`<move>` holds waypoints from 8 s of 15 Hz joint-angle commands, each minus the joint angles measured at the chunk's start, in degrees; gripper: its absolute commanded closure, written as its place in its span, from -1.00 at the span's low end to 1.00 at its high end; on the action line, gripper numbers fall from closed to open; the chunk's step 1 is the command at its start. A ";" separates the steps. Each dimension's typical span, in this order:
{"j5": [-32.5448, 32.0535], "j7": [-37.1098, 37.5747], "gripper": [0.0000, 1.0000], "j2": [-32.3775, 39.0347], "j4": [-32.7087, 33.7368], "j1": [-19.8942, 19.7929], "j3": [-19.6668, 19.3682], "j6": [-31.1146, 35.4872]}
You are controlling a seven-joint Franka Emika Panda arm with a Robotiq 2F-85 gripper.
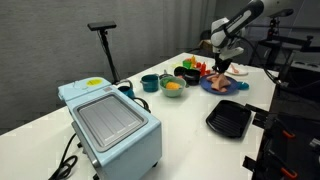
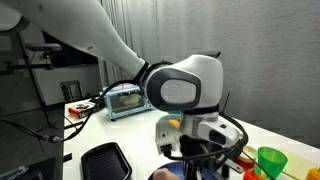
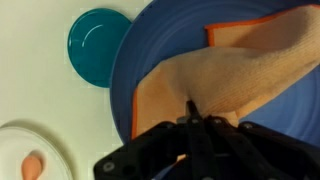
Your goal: Use the orange cloth to wipe the blue plate
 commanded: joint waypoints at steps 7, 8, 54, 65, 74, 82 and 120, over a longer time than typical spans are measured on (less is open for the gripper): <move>-2.05 4.15 0.99 9.37 6.39 1.80 -1.23 1.01; -1.93 4.32 0.99 9.57 7.16 1.94 -1.14 1.07; 9.76 31.08 0.99 18.04 16.53 4.99 -7.65 8.06; -2.95 19.77 0.99 15.14 13.26 5.90 -5.25 -10.47; -2.82 3.04 0.99 9.71 6.24 4.18 -0.41 -12.76; 4.55 4.49 0.99 8.22 5.11 4.54 3.90 -5.69; -8.71 -13.98 0.99 -3.06 -11.48 4.22 3.86 -2.68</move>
